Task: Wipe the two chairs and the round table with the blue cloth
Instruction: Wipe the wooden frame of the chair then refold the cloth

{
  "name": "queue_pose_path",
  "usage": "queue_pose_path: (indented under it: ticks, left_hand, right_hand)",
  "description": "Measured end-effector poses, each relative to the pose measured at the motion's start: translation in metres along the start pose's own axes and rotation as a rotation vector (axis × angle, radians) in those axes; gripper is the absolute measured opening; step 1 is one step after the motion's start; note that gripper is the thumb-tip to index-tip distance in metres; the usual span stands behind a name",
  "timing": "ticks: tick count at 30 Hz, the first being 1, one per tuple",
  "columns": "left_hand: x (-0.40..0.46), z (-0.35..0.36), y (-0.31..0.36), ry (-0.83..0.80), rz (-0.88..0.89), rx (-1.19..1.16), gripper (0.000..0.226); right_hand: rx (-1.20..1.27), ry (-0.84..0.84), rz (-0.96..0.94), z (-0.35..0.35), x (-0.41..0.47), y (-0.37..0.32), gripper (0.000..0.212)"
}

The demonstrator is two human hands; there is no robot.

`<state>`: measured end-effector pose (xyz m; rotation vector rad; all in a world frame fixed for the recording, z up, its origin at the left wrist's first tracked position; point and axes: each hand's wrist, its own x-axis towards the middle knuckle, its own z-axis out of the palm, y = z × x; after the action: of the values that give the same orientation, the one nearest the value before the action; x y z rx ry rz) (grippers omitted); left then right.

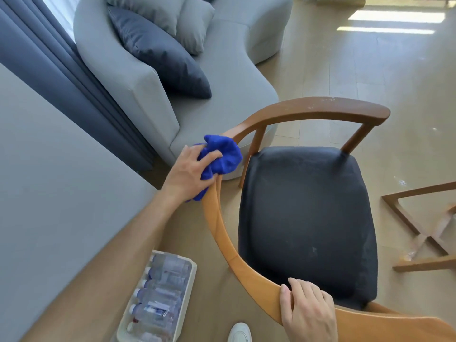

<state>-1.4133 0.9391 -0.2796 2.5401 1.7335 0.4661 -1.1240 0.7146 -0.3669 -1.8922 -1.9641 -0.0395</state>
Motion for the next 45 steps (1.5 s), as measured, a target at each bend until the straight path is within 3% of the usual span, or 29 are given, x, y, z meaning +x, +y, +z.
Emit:
queue_pose_path:
  ticks: [7, 11, 16, 20, 23, 28, 35, 39, 43, 44, 45]
  left_hand:
    - [-0.038, 0.016, 0.03, 0.108, -0.154, -0.069, 0.056]
    - [-0.107, 0.044, 0.068, 0.181, -0.088, -0.137, 0.073]
    - [-0.166, 0.075, 0.132, 0.135, -0.095, -0.24, 0.075]
    - [-0.144, 0.069, 0.118, 0.169, 0.021, -0.117, 0.065]
    - [-0.118, 0.053, 0.098, 0.17, 0.021, -0.033, 0.052]
    - [-0.068, 0.02, 0.051, 0.127, 0.04, 0.038, 0.049]
    - [-0.001, 0.0, 0.029, -0.057, -0.026, 0.018, 0.042]
    - [0.022, 0.005, 0.027, -0.135, -0.101, 0.054, 0.046]
    - [0.022, 0.004, 0.029, -0.157, -0.101, 0.084, 0.045]
    - [0.022, 0.003, 0.029, -0.161, -0.097, 0.098, 0.046]
    - [0.023, 0.002, 0.03, -0.16, -0.091, 0.117, 0.047]
  right_hand:
    - [-0.007, -0.095, 0.041, -0.006, -0.001, -0.004, 0.04]
    - [-0.004, -0.122, 0.047, -0.011, 0.002, -0.007, 0.04]
    - [-0.016, -0.113, 0.043, -0.009, 0.002, -0.006, 0.04]
    - [-0.007, -0.09, 0.043, -0.009, 0.003, -0.006, 0.04]
    - [-0.008, -0.117, 0.05, -0.012, 0.005, -0.007, 0.043]
    - [-0.004, -0.172, 0.053, -0.02, 0.012, -0.011, 0.039]
    - [0.053, -0.291, 0.062, -0.023, 0.015, -0.013, 0.039]
    - [0.159, -0.253, 0.108, -0.022, 0.018, -0.015, 0.038]
    - [0.295, -0.527, 0.197, -0.016, 0.019, -0.013, 0.067]
    - [0.307, -0.549, 0.168, -0.014, 0.032, -0.013, 0.065]
    - [0.339, -0.57, 0.194, -0.021, 0.051, -0.018, 0.044]
